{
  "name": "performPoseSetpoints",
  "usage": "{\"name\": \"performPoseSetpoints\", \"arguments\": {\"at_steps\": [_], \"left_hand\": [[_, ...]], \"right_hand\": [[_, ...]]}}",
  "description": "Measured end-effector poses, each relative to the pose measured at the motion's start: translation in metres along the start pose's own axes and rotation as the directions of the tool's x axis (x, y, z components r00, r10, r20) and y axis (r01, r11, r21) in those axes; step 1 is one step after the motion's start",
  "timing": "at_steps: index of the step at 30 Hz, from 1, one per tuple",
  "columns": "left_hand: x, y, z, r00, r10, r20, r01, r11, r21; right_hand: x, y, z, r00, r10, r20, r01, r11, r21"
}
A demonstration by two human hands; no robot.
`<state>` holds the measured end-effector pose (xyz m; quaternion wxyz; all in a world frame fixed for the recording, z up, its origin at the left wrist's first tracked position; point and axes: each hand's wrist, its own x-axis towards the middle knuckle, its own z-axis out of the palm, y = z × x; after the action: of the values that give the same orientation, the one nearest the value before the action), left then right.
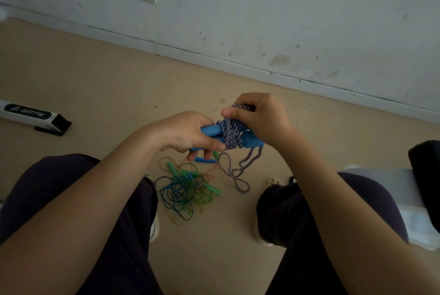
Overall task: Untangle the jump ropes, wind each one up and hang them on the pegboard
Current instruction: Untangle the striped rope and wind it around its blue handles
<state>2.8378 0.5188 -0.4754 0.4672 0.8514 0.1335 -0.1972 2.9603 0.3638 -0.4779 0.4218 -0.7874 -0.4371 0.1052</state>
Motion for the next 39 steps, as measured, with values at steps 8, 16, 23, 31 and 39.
{"name": "performPoseSetpoints", "arguments": {"at_steps": [8,16,23,31,39], "left_hand": [[0.000,-0.001,0.001,1.000,0.025,-0.010,-0.024,0.997,0.073],[-0.001,0.002,0.008,0.998,0.037,-0.050,-0.031,0.992,0.119],[-0.003,-0.001,0.004,0.983,0.139,-0.123,-0.128,0.988,0.088],[-0.005,-0.001,-0.002,0.952,0.134,-0.275,-0.174,0.977,-0.125],[0.003,0.004,0.006,0.933,-0.049,-0.356,-0.138,0.867,-0.479]], "right_hand": [[0.003,0.003,0.009,1.000,0.009,0.007,-0.007,0.985,-0.172],[0.001,0.003,0.011,0.996,0.076,0.046,-0.074,0.996,-0.047],[0.001,0.005,0.002,0.956,0.238,0.170,-0.250,0.967,0.053],[-0.002,-0.004,-0.011,0.866,0.379,0.325,-0.499,0.625,0.601],[-0.002,-0.005,0.008,0.874,0.362,0.323,-0.480,0.542,0.690]]}}
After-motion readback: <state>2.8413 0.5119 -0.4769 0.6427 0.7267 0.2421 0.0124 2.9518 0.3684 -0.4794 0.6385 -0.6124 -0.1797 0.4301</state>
